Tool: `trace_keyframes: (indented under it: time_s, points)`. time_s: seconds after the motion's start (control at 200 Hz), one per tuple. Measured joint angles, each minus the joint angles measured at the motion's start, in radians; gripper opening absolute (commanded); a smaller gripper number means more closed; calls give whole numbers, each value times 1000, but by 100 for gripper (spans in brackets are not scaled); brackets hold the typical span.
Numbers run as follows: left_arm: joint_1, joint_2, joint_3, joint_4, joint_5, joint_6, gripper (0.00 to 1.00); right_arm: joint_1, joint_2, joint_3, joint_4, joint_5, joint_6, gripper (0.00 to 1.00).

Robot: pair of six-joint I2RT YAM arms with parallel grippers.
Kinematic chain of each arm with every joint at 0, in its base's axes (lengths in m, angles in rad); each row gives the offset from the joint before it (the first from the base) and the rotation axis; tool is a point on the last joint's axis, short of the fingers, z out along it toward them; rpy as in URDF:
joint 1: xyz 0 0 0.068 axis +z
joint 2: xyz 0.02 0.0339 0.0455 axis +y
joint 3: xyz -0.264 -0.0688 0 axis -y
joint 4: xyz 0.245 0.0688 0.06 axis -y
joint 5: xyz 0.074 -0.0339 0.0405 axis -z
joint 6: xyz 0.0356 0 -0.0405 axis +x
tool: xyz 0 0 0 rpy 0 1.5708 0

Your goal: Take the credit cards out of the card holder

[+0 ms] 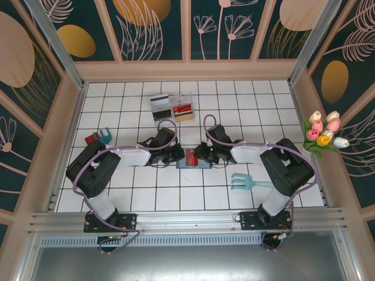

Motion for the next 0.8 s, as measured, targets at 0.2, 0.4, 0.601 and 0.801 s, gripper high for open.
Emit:
trace_keyframes:
  time_s: [0.2, 0.4, 0.601, 0.801]
  points:
    - [0, 2, 0, 0, 0, 0, 11, 0, 19, 14, -1, -9, -19, 26]
    - [0, 2, 1, 0, 0, 0, 11, -4, 29, 16, 1, -18, -36, 18]
    - [0, 2, 1, -1, -3, 0, 12, -30, 26, 3, 11, -34, -43, 8]
    - [0, -3, 1, -3, -8, 1, 20, -79, -75, -65, 8, -29, -45, 1]
